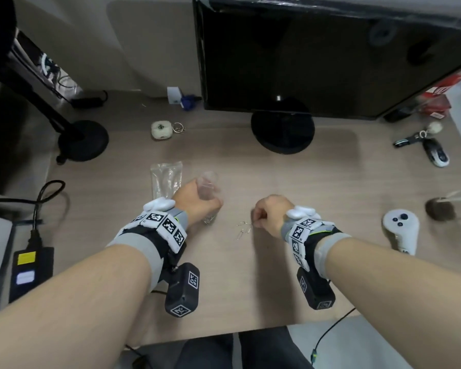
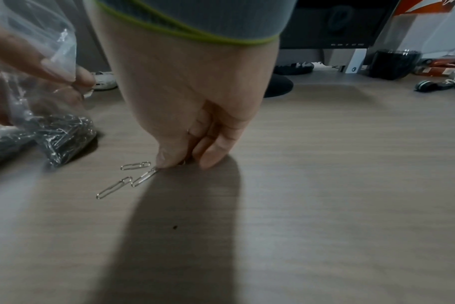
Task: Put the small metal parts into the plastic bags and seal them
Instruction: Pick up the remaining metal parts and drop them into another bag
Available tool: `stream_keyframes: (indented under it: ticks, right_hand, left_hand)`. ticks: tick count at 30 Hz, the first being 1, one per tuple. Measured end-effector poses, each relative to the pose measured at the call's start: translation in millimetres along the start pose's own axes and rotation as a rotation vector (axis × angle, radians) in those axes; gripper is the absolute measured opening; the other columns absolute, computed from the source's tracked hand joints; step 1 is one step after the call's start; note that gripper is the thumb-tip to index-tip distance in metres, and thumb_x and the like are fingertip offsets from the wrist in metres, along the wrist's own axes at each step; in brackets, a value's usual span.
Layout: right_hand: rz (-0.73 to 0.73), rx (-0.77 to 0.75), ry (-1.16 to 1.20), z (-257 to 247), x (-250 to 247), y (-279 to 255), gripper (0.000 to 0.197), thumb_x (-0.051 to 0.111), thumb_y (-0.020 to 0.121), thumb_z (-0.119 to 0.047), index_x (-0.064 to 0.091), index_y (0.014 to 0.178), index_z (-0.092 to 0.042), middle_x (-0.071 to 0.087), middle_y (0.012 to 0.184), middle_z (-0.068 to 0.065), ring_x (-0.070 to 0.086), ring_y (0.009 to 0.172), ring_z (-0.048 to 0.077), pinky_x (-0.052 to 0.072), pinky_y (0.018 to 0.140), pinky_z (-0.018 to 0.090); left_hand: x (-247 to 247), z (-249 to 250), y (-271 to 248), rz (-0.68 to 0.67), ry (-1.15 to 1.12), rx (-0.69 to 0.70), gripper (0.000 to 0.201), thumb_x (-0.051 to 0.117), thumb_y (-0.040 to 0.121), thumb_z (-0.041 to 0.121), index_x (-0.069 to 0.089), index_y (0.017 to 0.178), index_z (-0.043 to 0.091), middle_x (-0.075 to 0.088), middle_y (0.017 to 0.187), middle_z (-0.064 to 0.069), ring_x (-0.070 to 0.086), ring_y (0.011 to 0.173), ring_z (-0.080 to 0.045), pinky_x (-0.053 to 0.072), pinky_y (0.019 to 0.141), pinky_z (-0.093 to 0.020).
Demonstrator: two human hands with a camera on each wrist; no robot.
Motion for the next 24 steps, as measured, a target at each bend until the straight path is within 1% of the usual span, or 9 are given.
stream_keyframes:
  ticks: [2, 4, 7, 10, 13, 16, 19, 22, 24]
  right_hand:
    - [0.01, -0.019, 0.055, -3, 3, 1, 0.006, 0.075, 0.089, -0.025, 0.072, 0.088, -0.03, 0.068, 0.09, -0.011, 0.067, 0.093, 0.017, 0.05, 0.079, 0.023]
    - [0.011, -0.041, 0.084, -7, 5, 2, 0.017, 0.08, 0.083, -0.029, 0.064, 0.083, -0.034, 0.065, 0.082, -0.014, 0.067, 0.084, 0.017, 0.056, 0.078, 0.029]
    - [-0.037, -0.082, 0.07, -18, 0, -5, 0.032, 0.084, 0.078, -0.021, 0.065, 0.1, -0.035, 0.063, 0.077, -0.015, 0.065, 0.076, 0.013, 0.052, 0.072, 0.025]
    - [-0.031, -0.085, -0.035, -22, -31, -8, 0.025, 0.082, 0.081, -0.018, 0.071, 0.101, -0.031, 0.067, 0.084, -0.013, 0.066, 0.08, 0.015, 0.053, 0.074, 0.025]
    - [0.014, -0.043, -0.093, -21, -82, -18, 0.011, 0.081, 0.083, -0.02, 0.075, 0.09, -0.027, 0.068, 0.089, -0.01, 0.069, 0.086, 0.018, 0.051, 0.07, 0.022]
    - [0.126, -0.057, -0.163, -30, -134, -20, 0.012, 0.083, 0.081, -0.021, 0.075, 0.085, -0.029, 0.056, 0.092, -0.012, 0.068, 0.087, 0.019, 0.057, 0.075, 0.027]
    - [0.154, -0.099, -0.223, -53, -169, -34, 0.012, 0.077, 0.086, -0.023, 0.069, 0.082, -0.032, 0.063, 0.087, -0.013, 0.07, 0.087, 0.02, 0.06, 0.079, 0.031]
    - [0.257, -0.124, -0.177, -67, -195, -40, 0.017, 0.074, 0.086, -0.033, 0.062, 0.075, -0.034, 0.063, 0.081, -0.013, 0.068, 0.082, 0.018, 0.061, 0.079, 0.034]
    - [0.334, -0.166, -0.137, -78, -214, -51, 0.02, 0.075, 0.085, -0.035, 0.061, 0.072, -0.034, 0.063, 0.081, -0.014, 0.068, 0.083, 0.017, 0.06, 0.08, 0.033]
  left_hand:
    - [-1, -2, -1, 0.006, 0.002, -0.001, 0.029, 0.076, 0.08, 0.012, 0.067, 0.104, 0.027, 0.069, 0.077, 0.018, 0.062, 0.06, 0.006, 0.039, 0.05, 0.0]
    - [-2, -3, -1, 0.015, 0.0, -0.008, 0.029, 0.076, 0.08, 0.012, 0.068, 0.104, 0.026, 0.069, 0.075, 0.017, 0.063, 0.064, 0.001, 0.04, 0.049, 0.0]
    - [-4, 4, -1, 0.018, -0.044, -0.006, 0.033, 0.076, 0.081, 0.009, 0.068, 0.111, 0.018, 0.07, 0.08, 0.014, 0.063, 0.064, 0.002, 0.043, 0.05, -0.003]
    - [-9, 30, 1, 0.018, -0.088, 0.035, 0.035, 0.076, 0.082, 0.006, 0.067, 0.116, 0.011, 0.07, 0.084, 0.01, 0.063, 0.06, 0.004, 0.044, 0.05, -0.003]
    - [-26, 80, -2, 0.032, -0.128, 0.126, 0.038, 0.076, 0.083, 0.008, 0.066, 0.119, 0.014, 0.069, 0.083, 0.011, 0.064, 0.064, 0.003, 0.044, 0.051, -0.002]
    - [-48, 122, 0, 0.059, -0.148, 0.194, 0.04, 0.077, 0.082, 0.01, 0.066, 0.12, 0.016, 0.07, 0.083, 0.012, 0.065, 0.068, 0.001, 0.044, 0.052, -0.003]
    - [-77, 153, -12, 0.117, -0.169, 0.25, 0.043, 0.078, 0.081, 0.011, 0.066, 0.122, 0.018, 0.071, 0.086, 0.012, 0.066, 0.069, 0.001, 0.045, 0.054, -0.005]
    - [-98, 171, -24, 0.167, -0.17, 0.27, 0.044, 0.078, 0.08, 0.013, 0.067, 0.122, 0.022, 0.072, 0.087, 0.014, 0.067, 0.073, 0.0, 0.048, 0.063, -0.009]
    - [-112, 188, -36, 0.214, -0.152, 0.29, 0.04, 0.078, 0.08, 0.013, 0.068, 0.118, 0.021, 0.07, 0.084, 0.016, 0.066, 0.072, 0.001, 0.047, 0.062, -0.007]
Point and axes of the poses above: each hand's wrist, its own y-axis towards the middle knuckle, its own x-axis out of the palm, z = x × y, the point moved 6 cm from there along y, towards the middle knuckle
